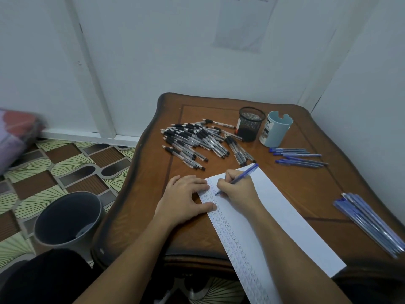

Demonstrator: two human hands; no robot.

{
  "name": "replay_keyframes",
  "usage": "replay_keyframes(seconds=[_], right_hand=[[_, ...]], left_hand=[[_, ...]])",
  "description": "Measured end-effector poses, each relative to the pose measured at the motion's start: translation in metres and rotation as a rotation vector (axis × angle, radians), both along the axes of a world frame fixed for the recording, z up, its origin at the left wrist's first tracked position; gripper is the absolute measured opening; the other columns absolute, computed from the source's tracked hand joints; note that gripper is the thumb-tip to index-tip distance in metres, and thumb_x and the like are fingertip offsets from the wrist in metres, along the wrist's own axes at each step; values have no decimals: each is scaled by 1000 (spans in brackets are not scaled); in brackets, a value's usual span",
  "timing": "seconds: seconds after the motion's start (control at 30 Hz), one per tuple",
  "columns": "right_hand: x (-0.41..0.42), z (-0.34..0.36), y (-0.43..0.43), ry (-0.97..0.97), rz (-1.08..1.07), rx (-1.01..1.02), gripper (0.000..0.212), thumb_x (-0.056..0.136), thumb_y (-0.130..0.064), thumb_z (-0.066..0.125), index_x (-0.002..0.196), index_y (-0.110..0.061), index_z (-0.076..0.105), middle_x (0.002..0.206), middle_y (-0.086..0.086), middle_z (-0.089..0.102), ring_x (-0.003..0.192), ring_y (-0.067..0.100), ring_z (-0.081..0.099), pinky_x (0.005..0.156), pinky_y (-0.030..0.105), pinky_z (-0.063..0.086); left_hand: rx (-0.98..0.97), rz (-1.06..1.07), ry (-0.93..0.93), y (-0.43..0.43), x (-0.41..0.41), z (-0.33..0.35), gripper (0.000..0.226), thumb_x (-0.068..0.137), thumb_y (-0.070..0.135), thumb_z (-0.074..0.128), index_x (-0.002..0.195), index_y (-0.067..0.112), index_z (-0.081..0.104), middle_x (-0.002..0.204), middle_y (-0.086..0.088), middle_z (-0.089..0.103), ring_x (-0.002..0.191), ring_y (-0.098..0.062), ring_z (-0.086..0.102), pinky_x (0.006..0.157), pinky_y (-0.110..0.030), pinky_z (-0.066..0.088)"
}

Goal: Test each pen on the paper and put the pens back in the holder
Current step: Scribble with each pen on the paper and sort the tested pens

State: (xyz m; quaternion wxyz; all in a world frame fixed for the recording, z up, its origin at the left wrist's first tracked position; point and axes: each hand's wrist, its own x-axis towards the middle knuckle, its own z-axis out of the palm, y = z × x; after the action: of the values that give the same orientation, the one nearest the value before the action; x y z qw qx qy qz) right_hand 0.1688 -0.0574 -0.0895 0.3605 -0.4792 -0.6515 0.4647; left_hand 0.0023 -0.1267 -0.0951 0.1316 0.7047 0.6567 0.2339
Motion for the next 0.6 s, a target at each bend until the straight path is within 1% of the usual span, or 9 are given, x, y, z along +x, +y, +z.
replay_keyframes(seconds=[0.1, 0.17, 0.27, 0.33, 0.47, 0.6], right_hand=[[0, -2, 1, 5, -1, 4, 36, 84, -6, 68, 57, -15, 46, 55, -2, 43, 54, 3, 52, 59, 24, 51], [0, -2, 2, 2, 2, 11, 36, 84, -7, 68, 57, -16, 45, 56, -1, 42, 56, 5, 52, 60, 26, 51], [-1, 0, 1, 11, -1, 11, 37, 84, -4, 67, 57, -15, 45, 55, 0, 42, 55, 6, 52, 57, 23, 50], [-1, 1, 0, 22, -9, -1, 38, 84, -2, 66, 57, -15, 44, 52, -3, 41, 51, 6, 52, 54, 21, 48], [-2, 0, 1, 22, 6, 10, 37, 85, -4, 67, 57, -15, 45, 51, -6, 43, 52, 4, 55, 58, 26, 51], [0, 0, 2, 35, -20, 35, 35, 85, -2, 65, 59, -11, 44, 52, -3, 41, 51, 2, 49, 53, 19, 46]], left_hand=[[3, 5, 1, 0, 0, 0, 64, 74, 72, 60, 128, 38, 57, 140, 22, 48, 135, 1, 29, 116, -33, 6], [-2, 4, 5, 0, 0, 0, 64, 74, 73, 59, 128, 39, 57, 140, 22, 47, 135, 1, 29, 116, -33, 7], [-4, 0, 7, 1, 0, 0, 64, 74, 73, 59, 128, 38, 58, 139, 22, 48, 135, 1, 30, 115, -34, 7], [-3, 0, 5, 1, 0, 0, 65, 74, 73, 59, 128, 39, 57, 139, 22, 48, 134, 1, 30, 115, -34, 8], [6, 1, -5, 1, 0, 0, 64, 73, 73, 60, 127, 38, 59, 138, 21, 49, 134, 0, 32, 115, -35, 9], [4, 4, -4, 0, 0, 0, 64, 73, 72, 61, 127, 38, 59, 139, 21, 49, 134, 0, 32, 116, -35, 10]])
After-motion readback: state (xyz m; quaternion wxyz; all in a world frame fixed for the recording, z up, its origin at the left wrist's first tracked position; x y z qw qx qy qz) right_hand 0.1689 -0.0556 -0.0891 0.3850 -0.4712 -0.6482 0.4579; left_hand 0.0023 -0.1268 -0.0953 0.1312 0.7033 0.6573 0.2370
